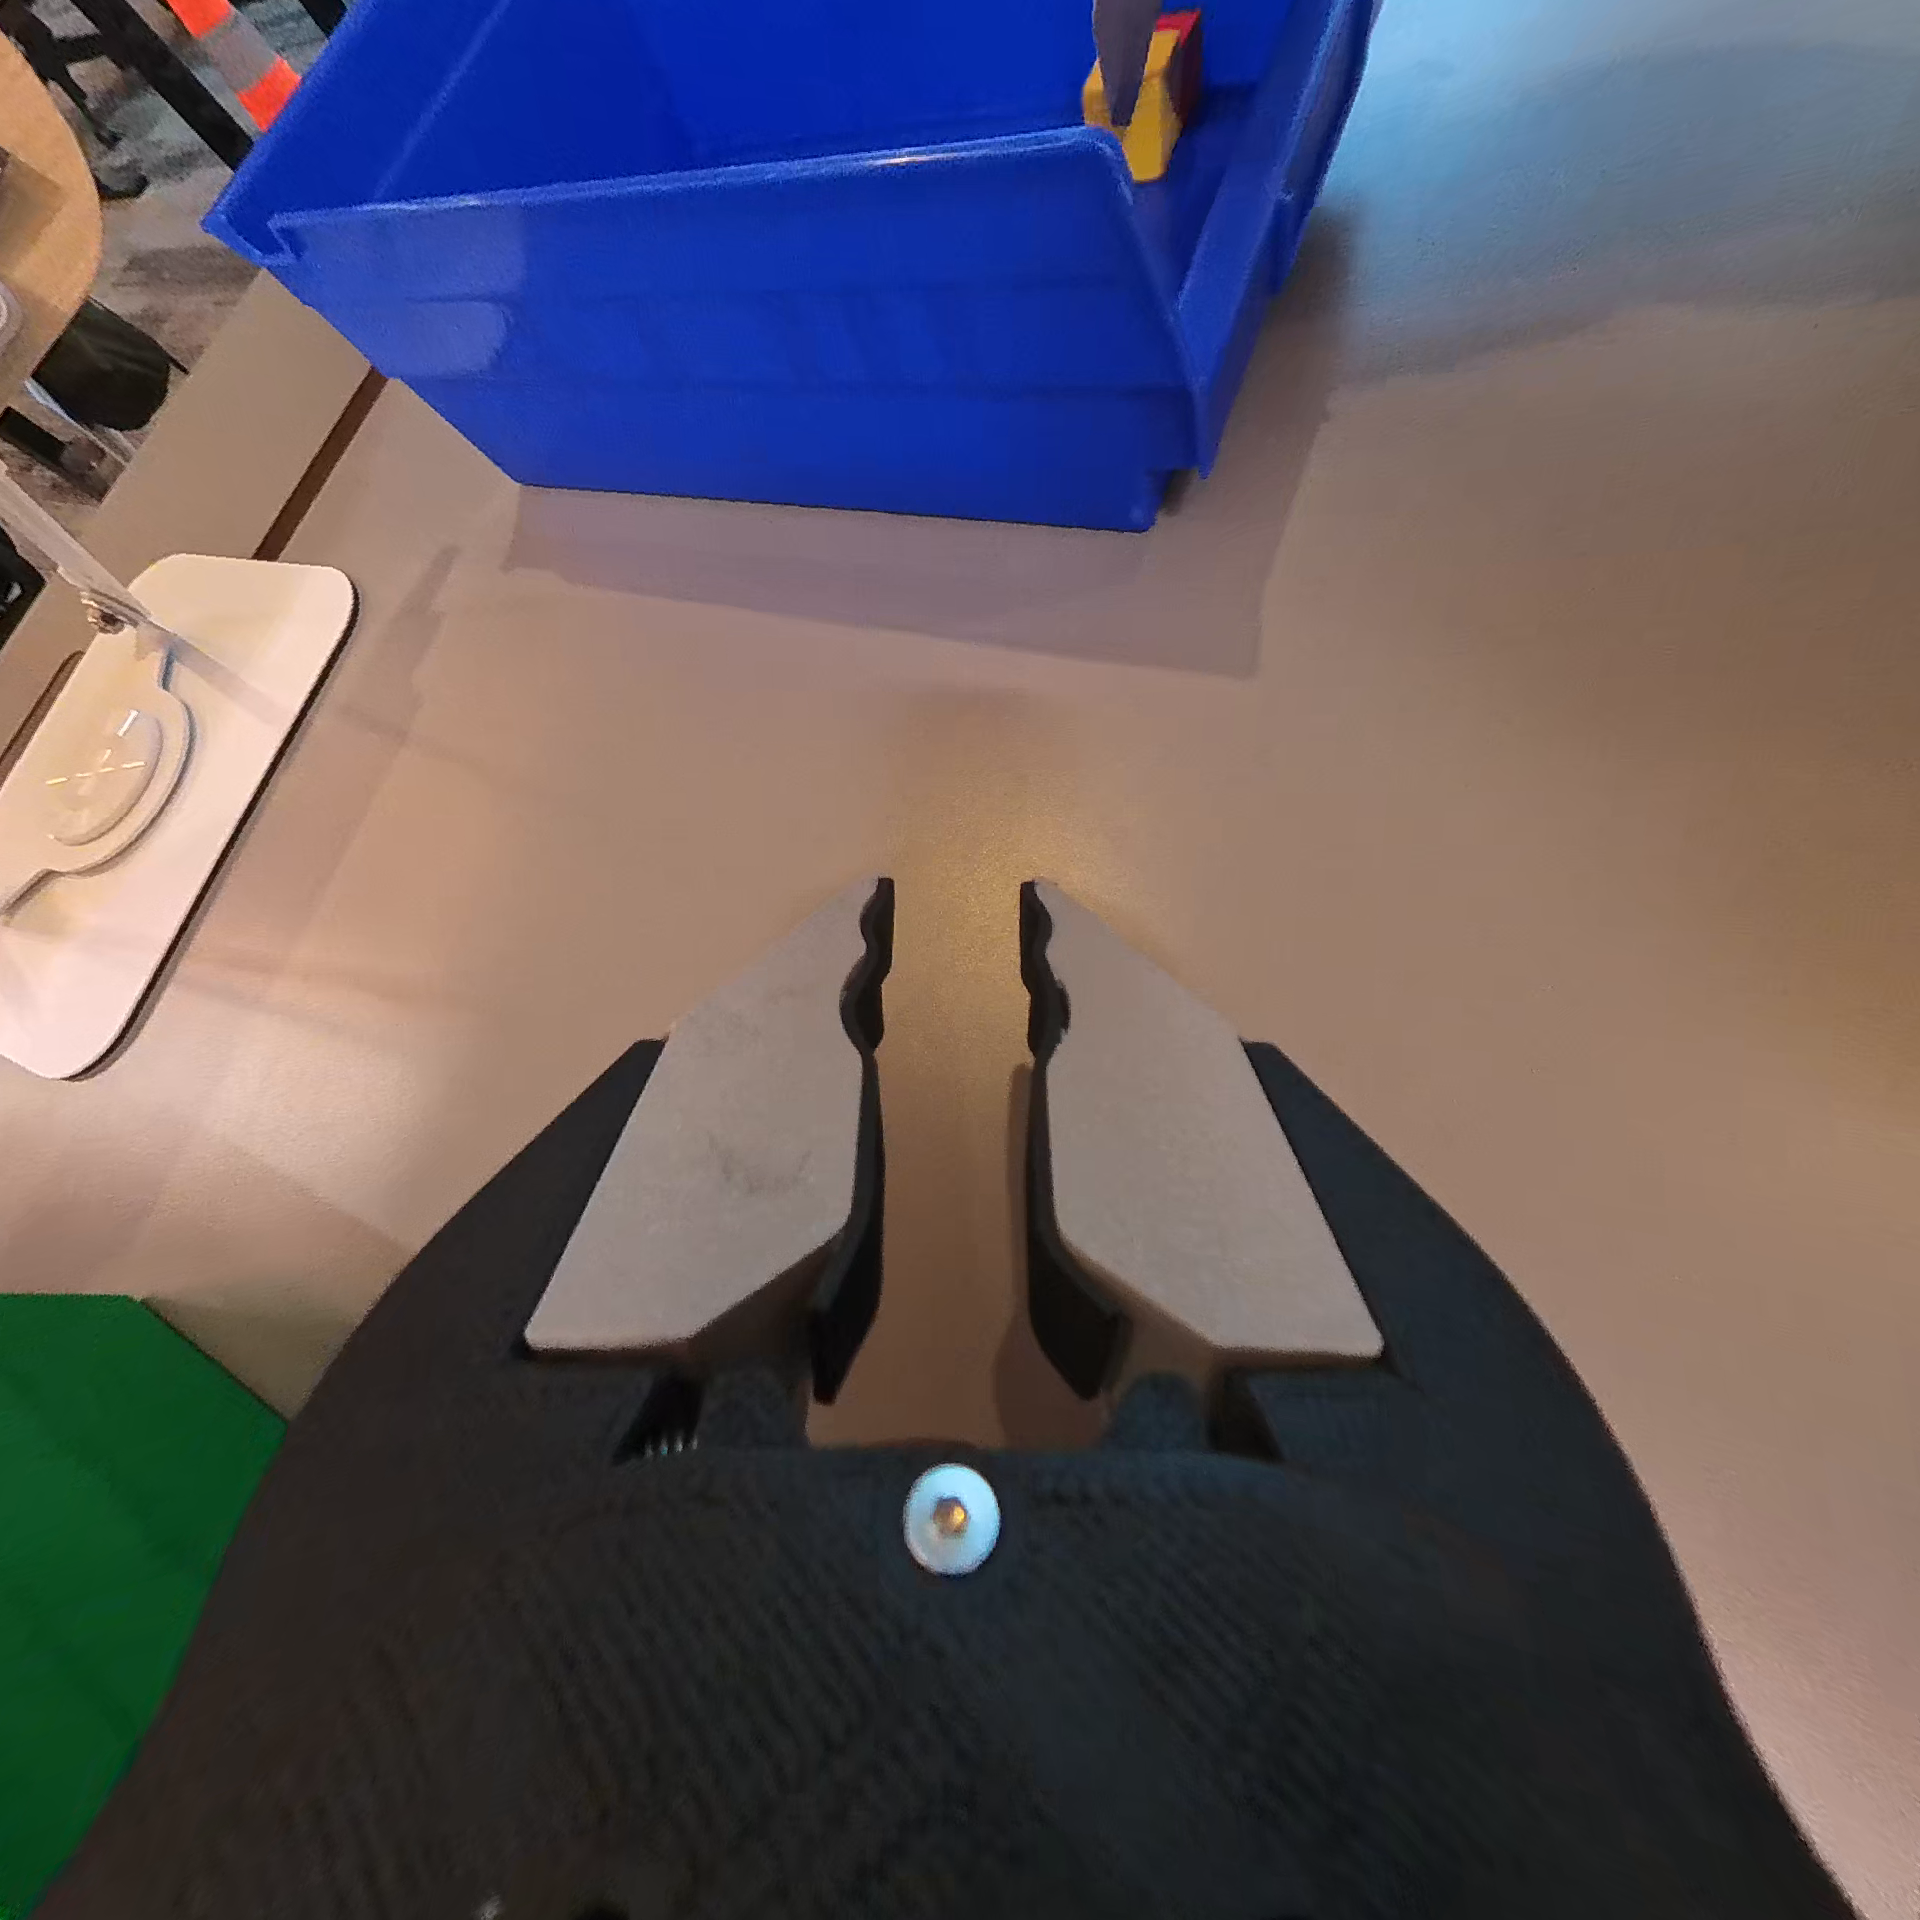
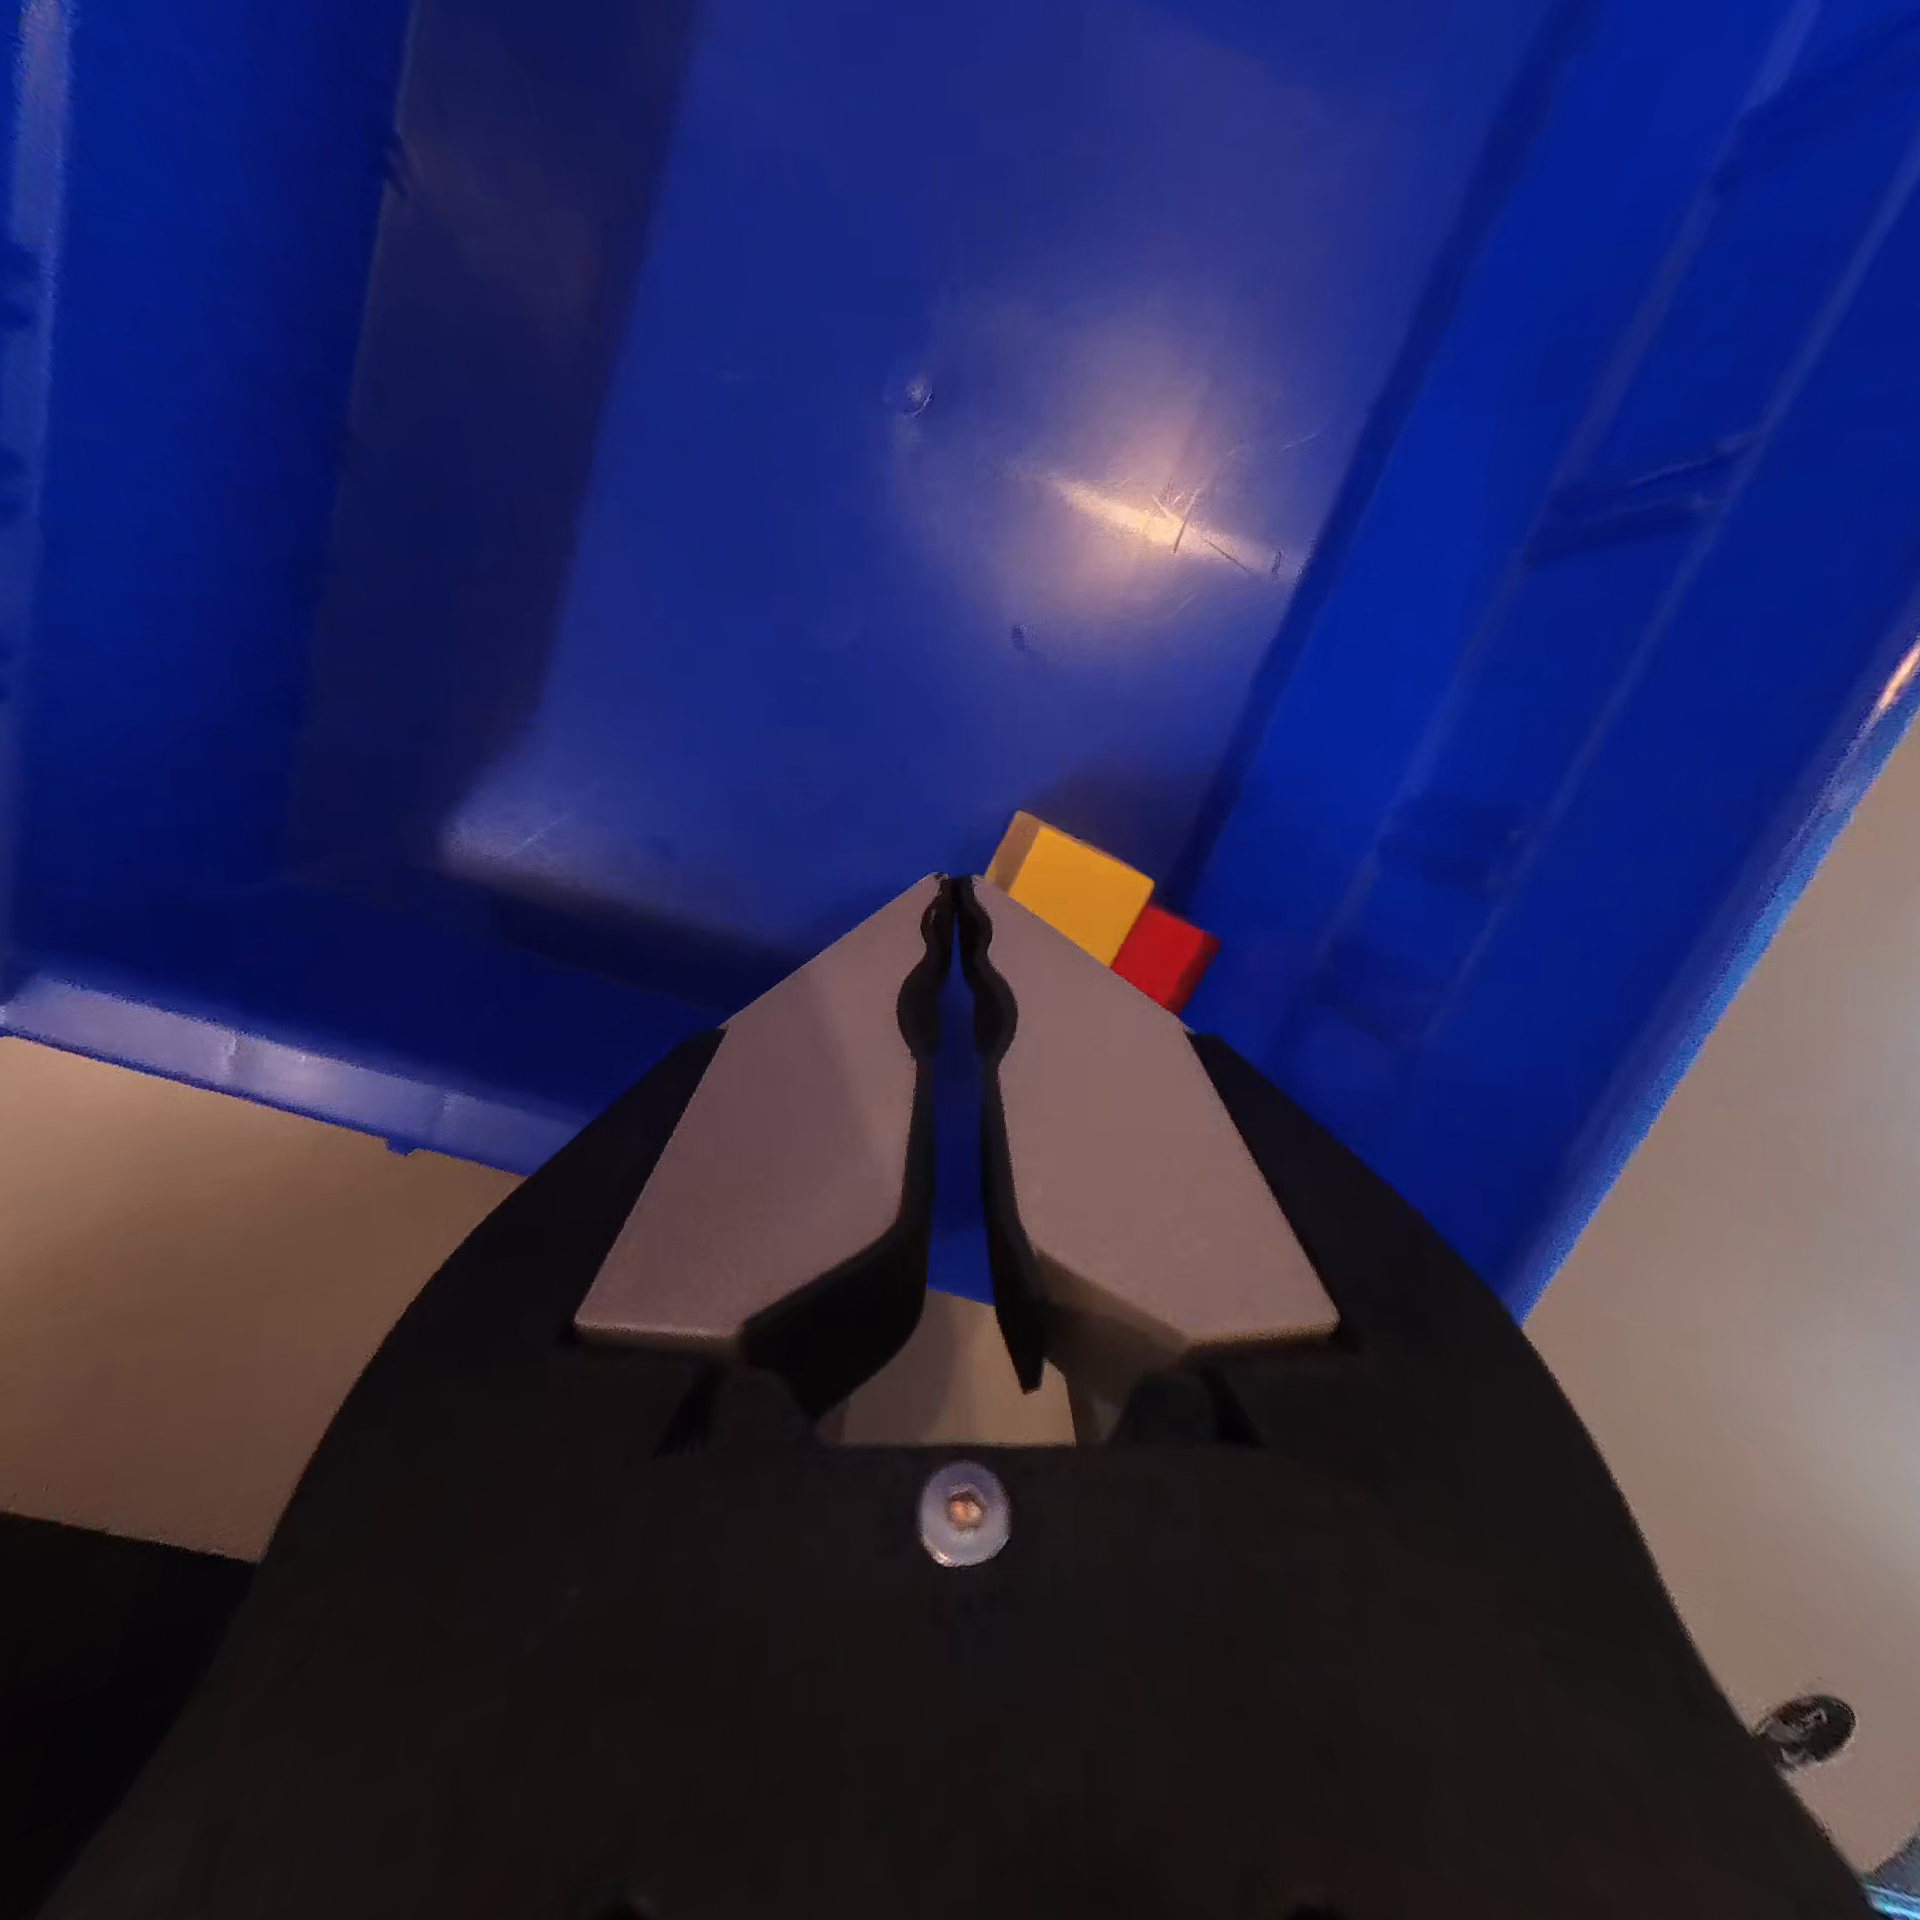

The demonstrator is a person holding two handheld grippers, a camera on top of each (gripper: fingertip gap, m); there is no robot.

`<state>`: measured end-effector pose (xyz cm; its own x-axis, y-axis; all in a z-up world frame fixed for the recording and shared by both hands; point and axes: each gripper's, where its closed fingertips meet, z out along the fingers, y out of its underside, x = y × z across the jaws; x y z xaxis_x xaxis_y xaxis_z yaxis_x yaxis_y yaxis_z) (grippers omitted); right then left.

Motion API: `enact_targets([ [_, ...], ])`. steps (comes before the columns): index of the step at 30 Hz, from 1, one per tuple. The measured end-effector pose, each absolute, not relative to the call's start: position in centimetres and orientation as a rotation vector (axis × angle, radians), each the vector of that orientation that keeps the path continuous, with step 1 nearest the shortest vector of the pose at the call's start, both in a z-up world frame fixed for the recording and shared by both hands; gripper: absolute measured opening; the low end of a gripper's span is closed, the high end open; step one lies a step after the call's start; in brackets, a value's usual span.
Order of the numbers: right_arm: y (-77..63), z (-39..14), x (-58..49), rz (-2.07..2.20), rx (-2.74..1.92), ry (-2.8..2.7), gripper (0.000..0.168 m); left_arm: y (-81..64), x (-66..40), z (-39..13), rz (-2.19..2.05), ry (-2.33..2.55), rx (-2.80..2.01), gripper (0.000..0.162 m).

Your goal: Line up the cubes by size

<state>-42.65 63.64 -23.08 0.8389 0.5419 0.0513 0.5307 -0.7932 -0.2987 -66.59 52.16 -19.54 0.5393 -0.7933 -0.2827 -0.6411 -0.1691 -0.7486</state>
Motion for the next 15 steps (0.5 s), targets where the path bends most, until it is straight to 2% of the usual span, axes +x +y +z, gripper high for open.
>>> enact_targets([
  [5,63.8,-20.8,-44.4,0.15,-2.626,-0.832,0.005,52.3,-66.8,-19.3,-0.23,1.148,-1.896,0.024],
  [8,63.7,-16.0,-47.9,0.328,-2.423,-0.844,0.016,52.4,-66.7,-19.1,-0.23,1.146,-1.884,0.025],
  [12,61.3,-8.0,-55.0,0.58,-2.026,-0.926,0.039,52.7,-66.9,-19.1,-0.193,1.146,-1.872,0.025],
  [15,57.6,-3.7,-60.2,0.72,-1.728,-1.012,0.045,53.0,-66.8,-19.3,-0.23,1.115,-1.88,0.025],
])
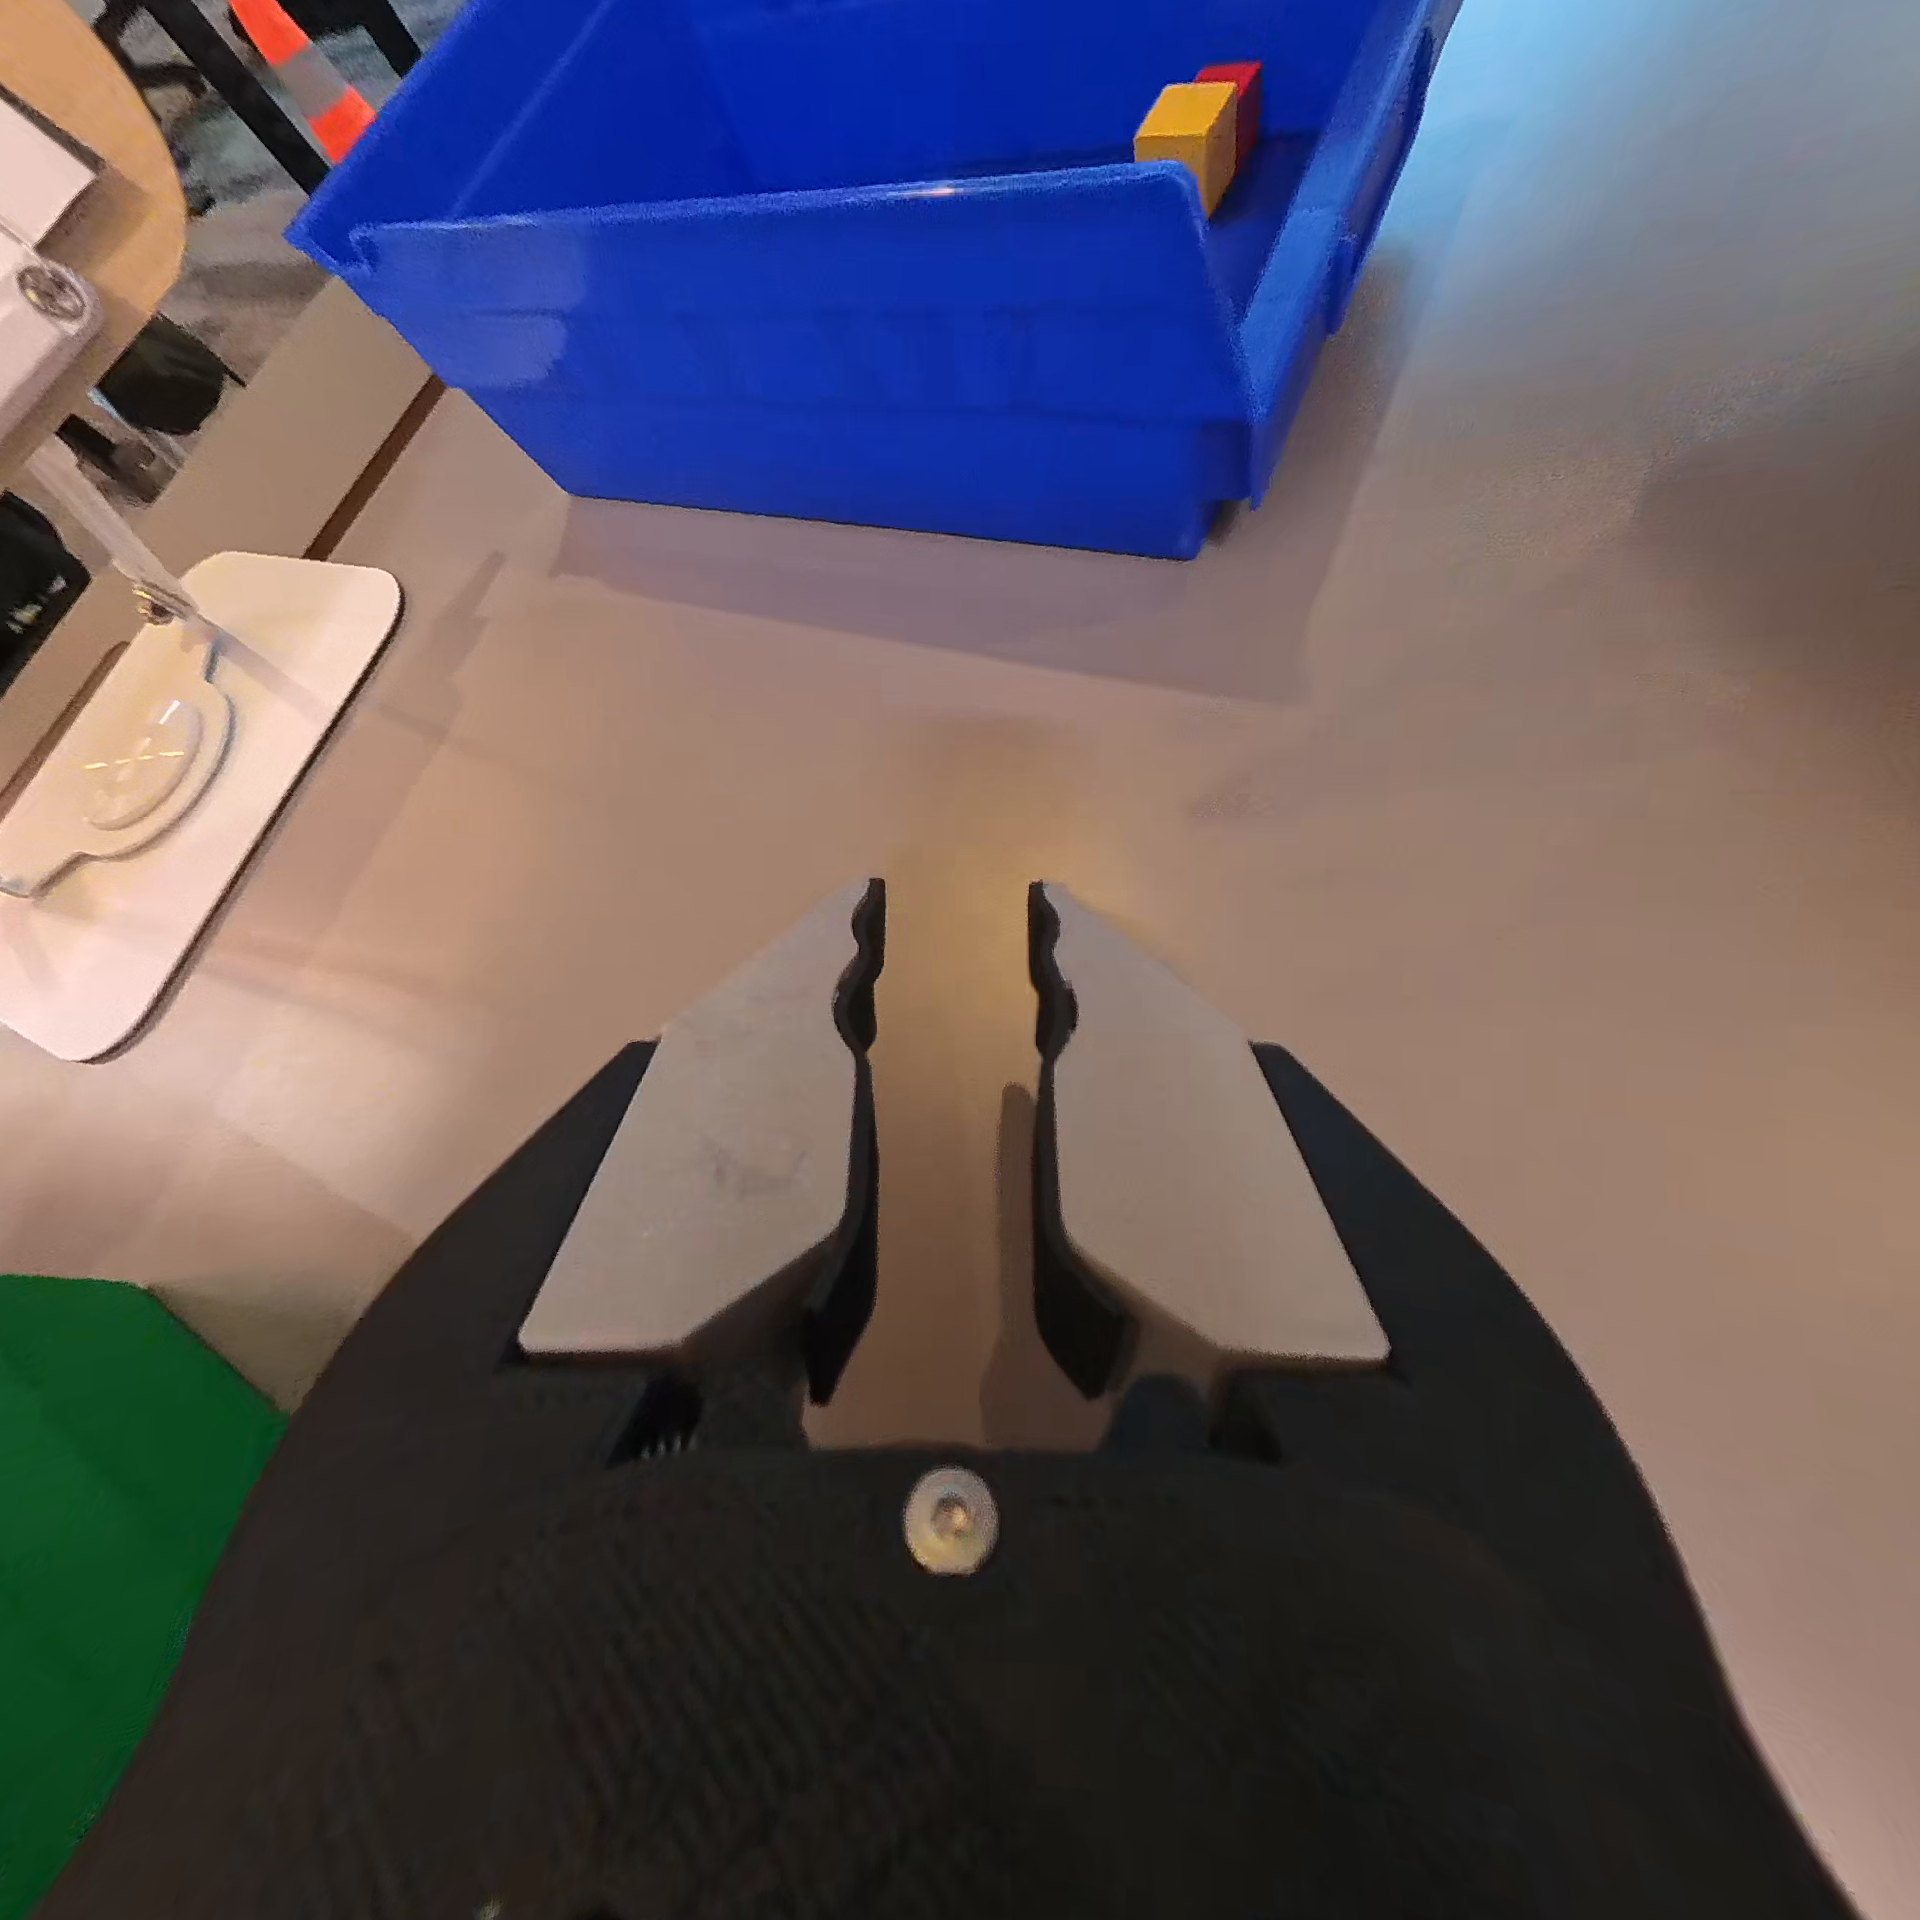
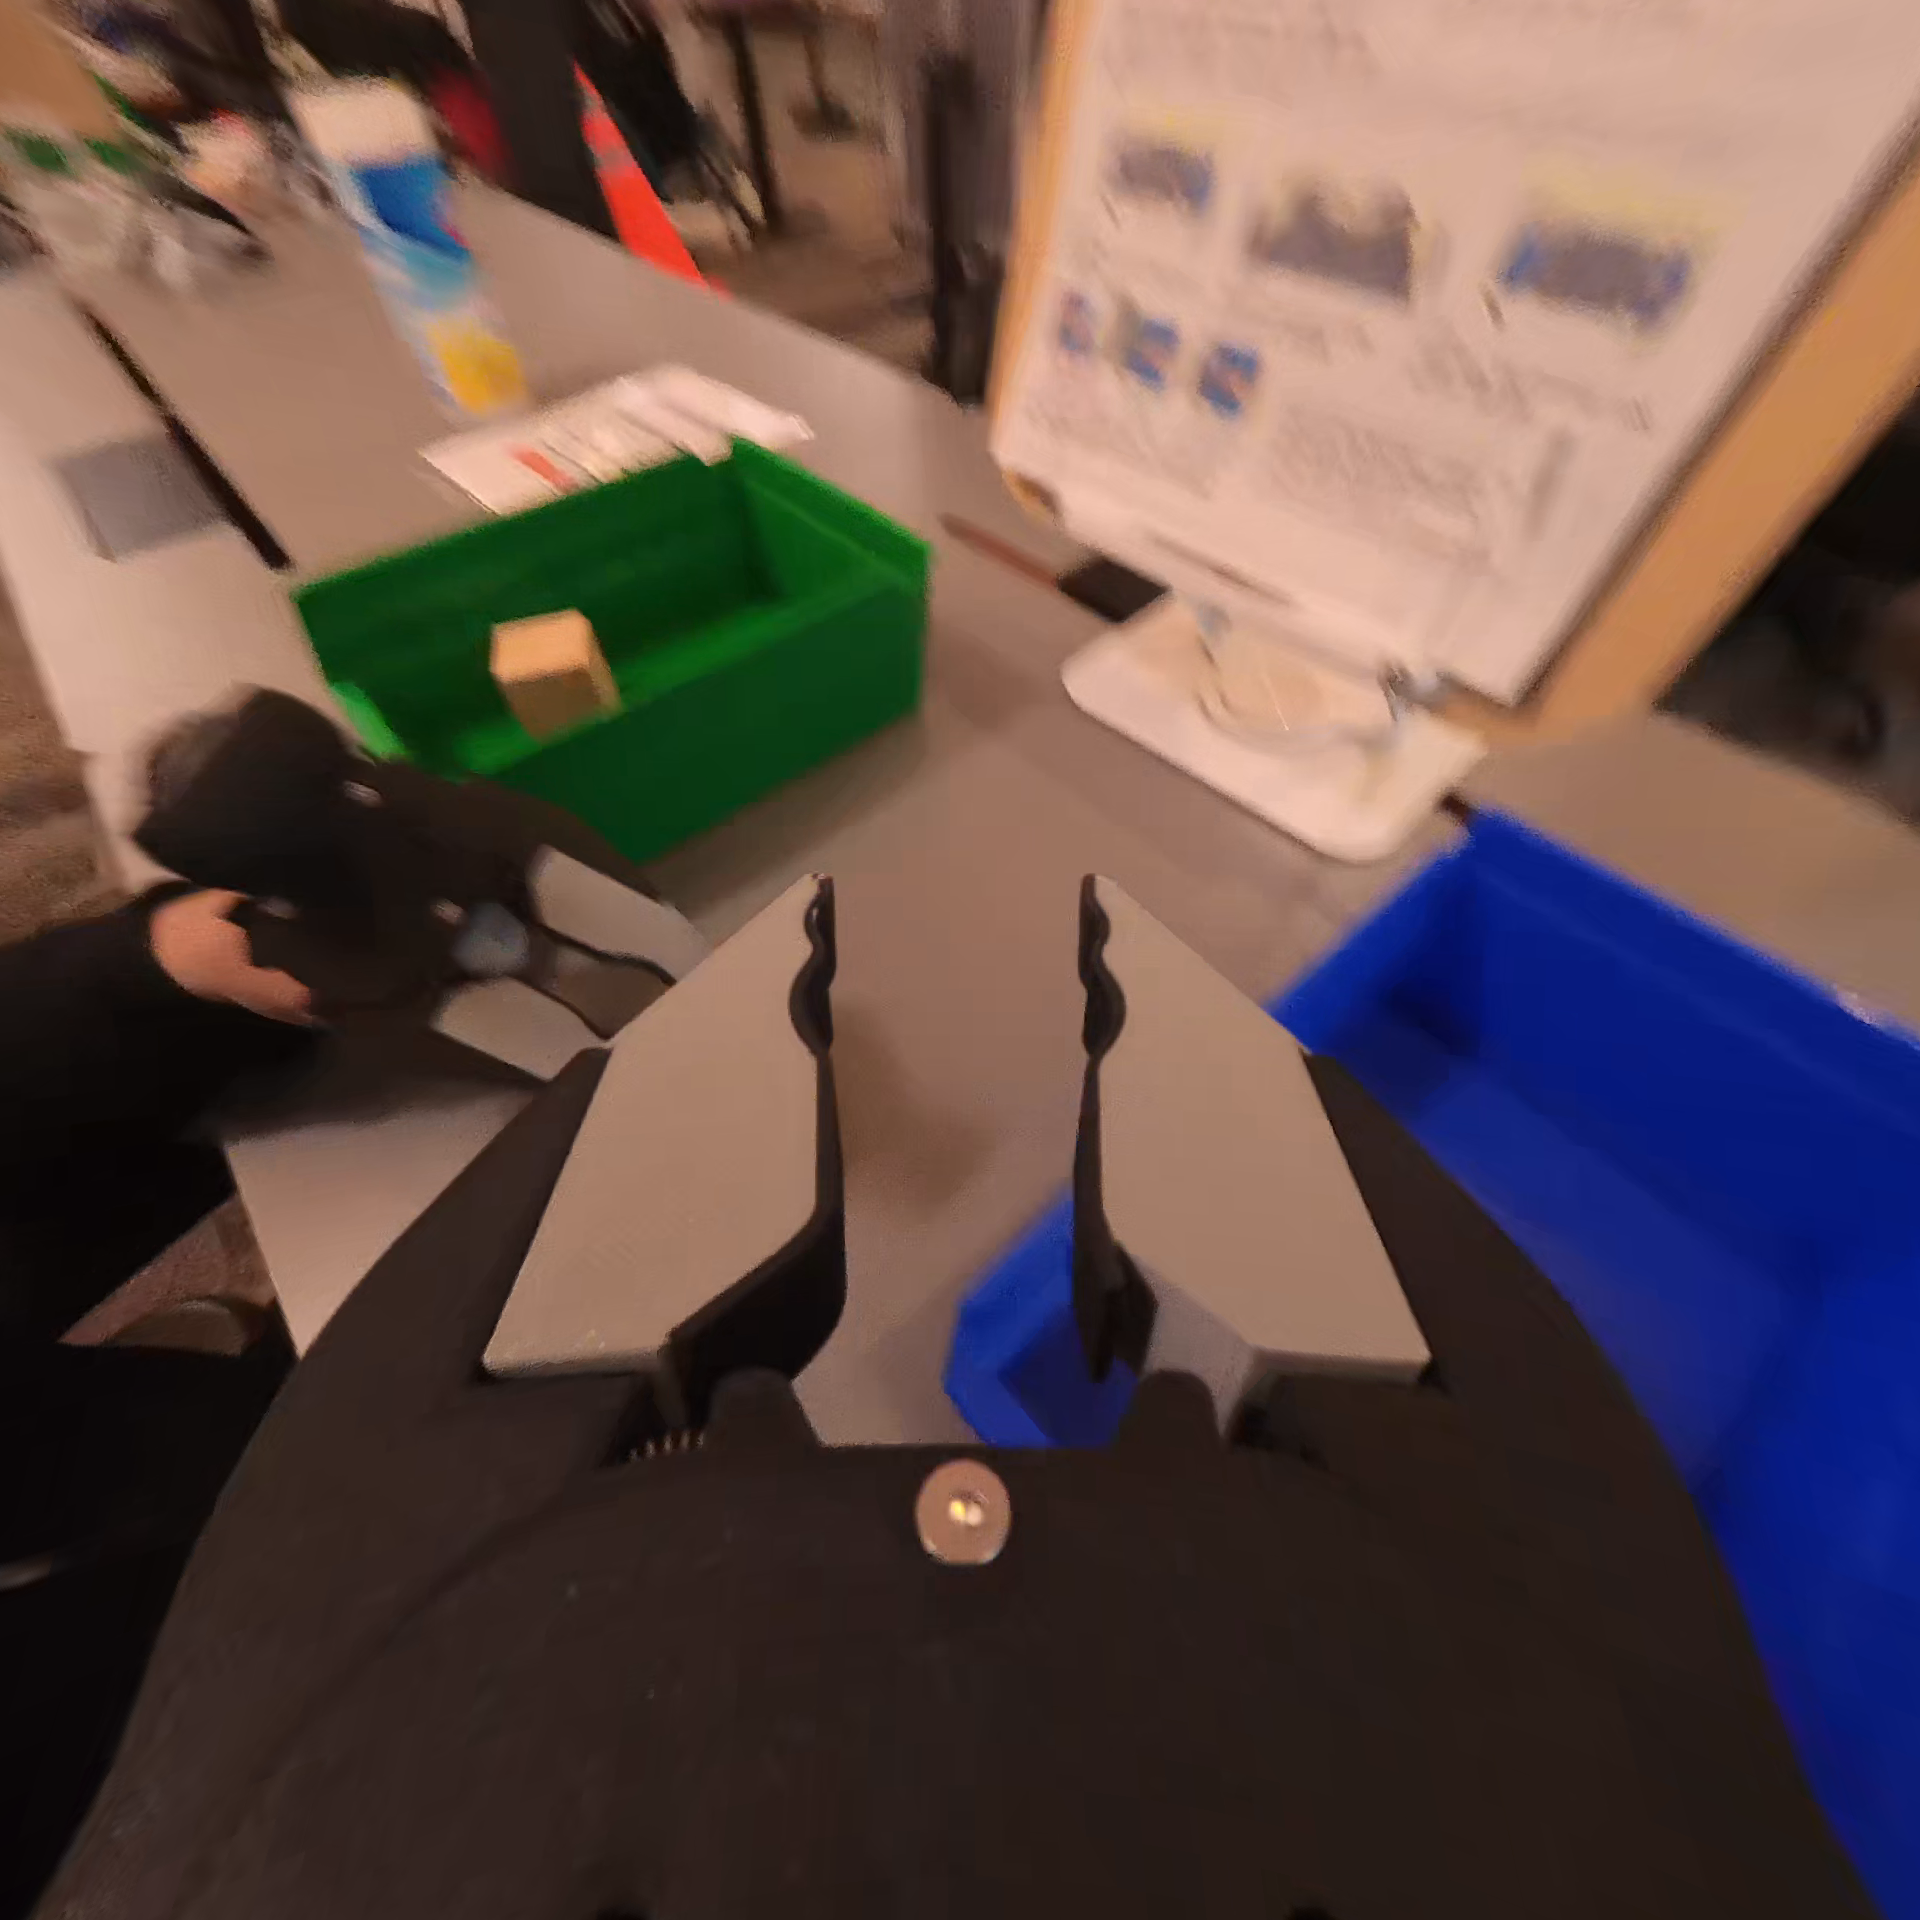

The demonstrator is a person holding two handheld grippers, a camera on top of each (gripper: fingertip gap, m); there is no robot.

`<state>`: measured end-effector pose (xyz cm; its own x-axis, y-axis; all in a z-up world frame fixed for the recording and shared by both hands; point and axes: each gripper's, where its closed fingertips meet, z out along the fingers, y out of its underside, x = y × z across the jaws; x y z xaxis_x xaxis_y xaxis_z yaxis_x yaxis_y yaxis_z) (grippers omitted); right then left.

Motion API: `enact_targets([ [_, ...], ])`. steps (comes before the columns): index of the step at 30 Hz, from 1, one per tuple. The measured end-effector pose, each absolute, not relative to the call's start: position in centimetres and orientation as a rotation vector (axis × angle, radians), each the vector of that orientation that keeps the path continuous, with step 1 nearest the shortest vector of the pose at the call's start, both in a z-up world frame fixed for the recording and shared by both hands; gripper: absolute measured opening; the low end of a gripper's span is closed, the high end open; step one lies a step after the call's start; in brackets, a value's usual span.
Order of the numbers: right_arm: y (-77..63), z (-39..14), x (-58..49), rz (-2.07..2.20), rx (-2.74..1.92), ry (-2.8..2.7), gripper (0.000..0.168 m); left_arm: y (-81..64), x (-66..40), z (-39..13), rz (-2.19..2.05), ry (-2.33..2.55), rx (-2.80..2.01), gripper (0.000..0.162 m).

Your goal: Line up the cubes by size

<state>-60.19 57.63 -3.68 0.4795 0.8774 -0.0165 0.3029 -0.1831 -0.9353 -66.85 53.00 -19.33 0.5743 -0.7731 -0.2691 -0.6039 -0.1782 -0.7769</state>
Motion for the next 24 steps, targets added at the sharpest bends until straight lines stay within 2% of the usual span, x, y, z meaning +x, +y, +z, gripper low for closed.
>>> enact_targets([
  [5,54.7,-1.9,-65.3,0.85,-1.441,-1.008,0.053,51.7,-66.9,-19.5,-0.277,1.033,-1.922,0.028],
  [9,53.6,-3.4,-67.9,0.997,-1.391,-1.035,0.072,50.7,-67.9,-19.8,-0.228,0.961,-1.982,0.035],
  [15,52.7,-5.2,-68.7,1.03,-1.315,-1.028,0.082,49.4,-68.9,-18.7,-0.199,0.825,-2.022,0.044],
  [19,52.6,-6.3,-68.8,0.93,-1.306,-1.057,0.08,48.6,-69.4,-17.6,-0.242,0.727,-1.993,0.046],
  [24,51.8,-7.3,-69.9,1.018,-1.32,-1.06,0.077,48.8,-70.0,-16.2,-0.335,0.619,-1.93,0.043],
])
